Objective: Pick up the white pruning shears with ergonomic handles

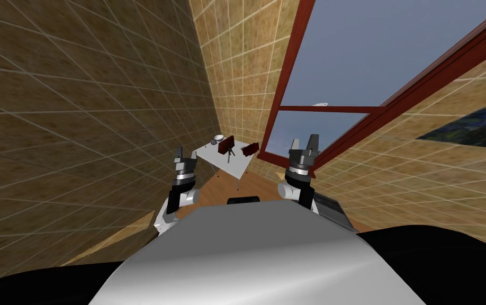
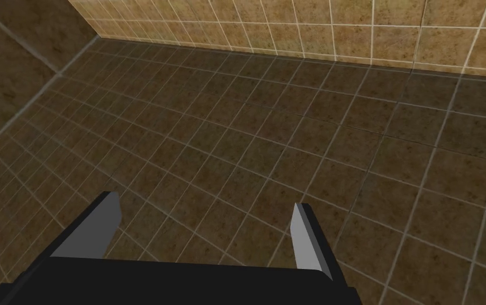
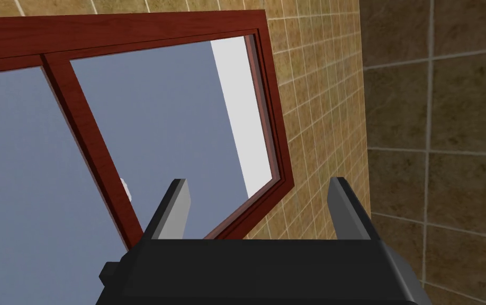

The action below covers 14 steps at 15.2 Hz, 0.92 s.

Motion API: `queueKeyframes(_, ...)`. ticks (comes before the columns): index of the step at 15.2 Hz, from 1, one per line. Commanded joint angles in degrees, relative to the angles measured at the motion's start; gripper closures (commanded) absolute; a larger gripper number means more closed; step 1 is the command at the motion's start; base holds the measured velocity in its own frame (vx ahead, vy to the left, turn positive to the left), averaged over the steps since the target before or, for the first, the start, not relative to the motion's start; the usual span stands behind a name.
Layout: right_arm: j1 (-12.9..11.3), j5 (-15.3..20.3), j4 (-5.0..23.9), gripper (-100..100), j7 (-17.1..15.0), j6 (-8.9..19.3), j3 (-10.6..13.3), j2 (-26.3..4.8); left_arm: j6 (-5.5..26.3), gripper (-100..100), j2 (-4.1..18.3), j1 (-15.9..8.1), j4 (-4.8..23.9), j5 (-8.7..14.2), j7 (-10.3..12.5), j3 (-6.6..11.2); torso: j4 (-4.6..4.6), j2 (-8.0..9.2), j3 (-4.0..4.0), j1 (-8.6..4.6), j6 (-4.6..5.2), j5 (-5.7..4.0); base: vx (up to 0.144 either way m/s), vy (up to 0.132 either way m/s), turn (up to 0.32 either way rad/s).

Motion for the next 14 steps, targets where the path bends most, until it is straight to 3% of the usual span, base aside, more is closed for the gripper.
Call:
queueKeyframes(1,0.0,0.0,0.0,0,0.0,0.0,0.0,0.0,2.0,-100,0.9,-0.5,2.0,2.5,1.1,1.16,0.0,0.0,0.0,0.0,0.0,0.0,0.022,-0.33,0.131)
queueKeyframes(7,0.0,0.0,0.0,0,0.0,0.0,0.0,0.0,6.3,-100,1.6,-2.7,8.1,8.5,3.5,3.95,-0.04,-0.15,-0.09,0.17,-0.01,0.03,0.015,-0.29,0.114)
queueKeyframes(9,0.0,0.0,0.0,0,0.0,0.0,0.0,0.0,7.2,-100,1.5,-3.1,9.3,9.8,4.0,4.53,-0.07,-0.32,-0.18,0.15,-0.01,0.03,0.068,-0.267,0.125)
queueKeyframes(13,0.0,0.0,0.0,0,0.0,0.0,0.0,0.0,10.7,-100,0.7,-4.8,14.1,14.5,6.0,6.8,-0.12,-0.51,-0.3,0.37,-0.01,0.08,0.084,-0.231,0.104)
queueKeyframes(14,0.0,0.0,0.0,0,0.0,0.0,0.0,0.0,10.7,-100,0.7,-4.8,14.1,14.5,6.0,6.8,-0.13,-0.59,-0.34,0.28,-0.01,0.06,0.082,-0.246,0.087)
